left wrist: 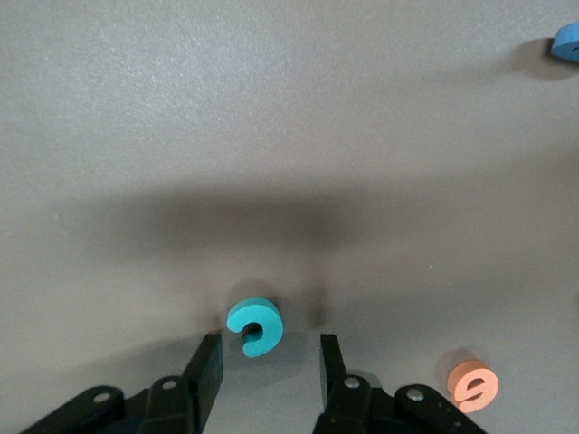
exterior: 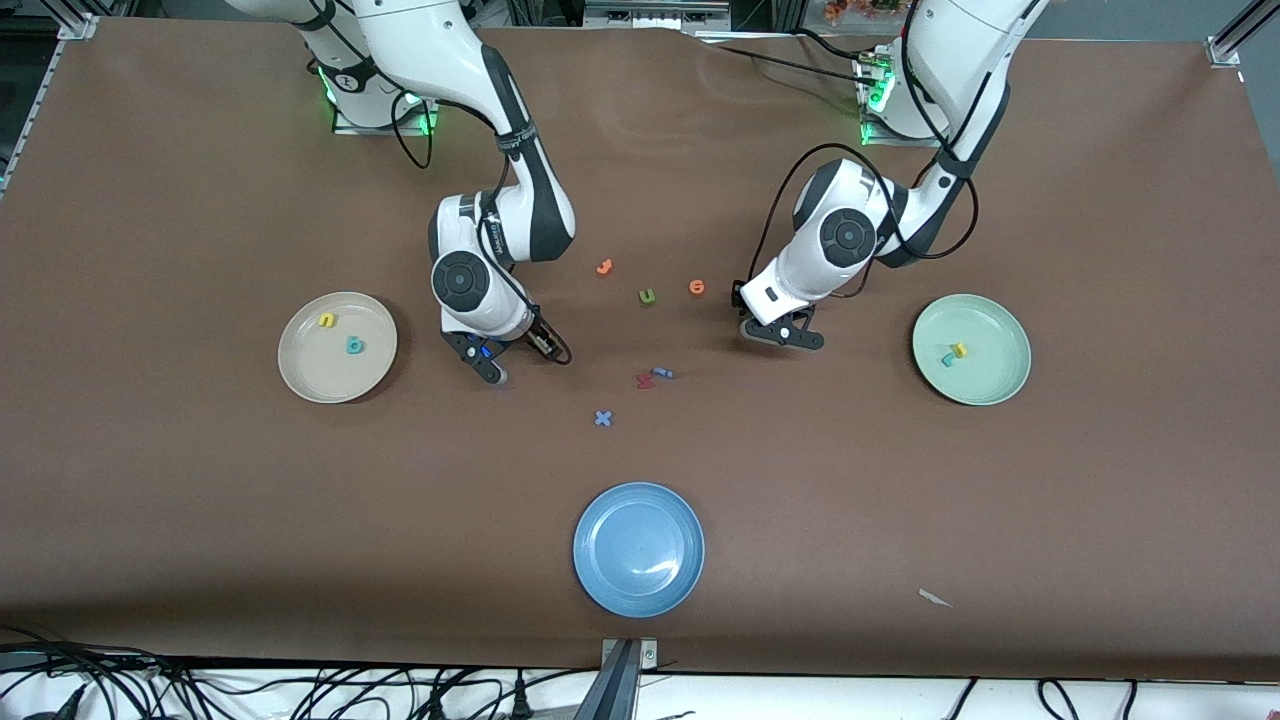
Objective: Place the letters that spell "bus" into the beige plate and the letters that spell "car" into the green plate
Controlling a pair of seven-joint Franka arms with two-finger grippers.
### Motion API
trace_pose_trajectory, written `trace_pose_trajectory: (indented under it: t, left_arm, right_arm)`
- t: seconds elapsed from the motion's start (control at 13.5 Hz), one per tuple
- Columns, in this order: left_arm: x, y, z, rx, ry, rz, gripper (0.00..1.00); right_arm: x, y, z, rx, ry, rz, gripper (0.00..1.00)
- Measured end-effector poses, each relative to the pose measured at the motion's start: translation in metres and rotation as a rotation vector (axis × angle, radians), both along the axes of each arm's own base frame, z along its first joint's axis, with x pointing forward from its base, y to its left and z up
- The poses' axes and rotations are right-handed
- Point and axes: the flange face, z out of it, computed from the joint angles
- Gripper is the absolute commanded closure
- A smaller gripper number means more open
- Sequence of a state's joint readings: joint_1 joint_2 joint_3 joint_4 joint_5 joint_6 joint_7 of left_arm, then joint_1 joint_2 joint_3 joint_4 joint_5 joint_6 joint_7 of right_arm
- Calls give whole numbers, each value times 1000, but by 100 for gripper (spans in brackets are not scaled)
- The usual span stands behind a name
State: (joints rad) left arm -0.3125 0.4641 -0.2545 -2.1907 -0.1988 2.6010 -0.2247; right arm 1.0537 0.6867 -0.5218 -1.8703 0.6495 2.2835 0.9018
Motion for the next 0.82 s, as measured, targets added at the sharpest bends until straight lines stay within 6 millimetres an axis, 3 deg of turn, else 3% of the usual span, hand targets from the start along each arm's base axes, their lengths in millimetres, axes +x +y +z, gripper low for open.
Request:
trace_pose_trajectory:
  t: [0.45,0.82]
  left_arm:
    - [2,0,-2,-5,-14,6,67]
    - [3,1,-1,-5,-16,6,93]
  right_arm:
    - [0,1,0,1,-3,0,30]
    - [0,2,0,13,-3,-12,31]
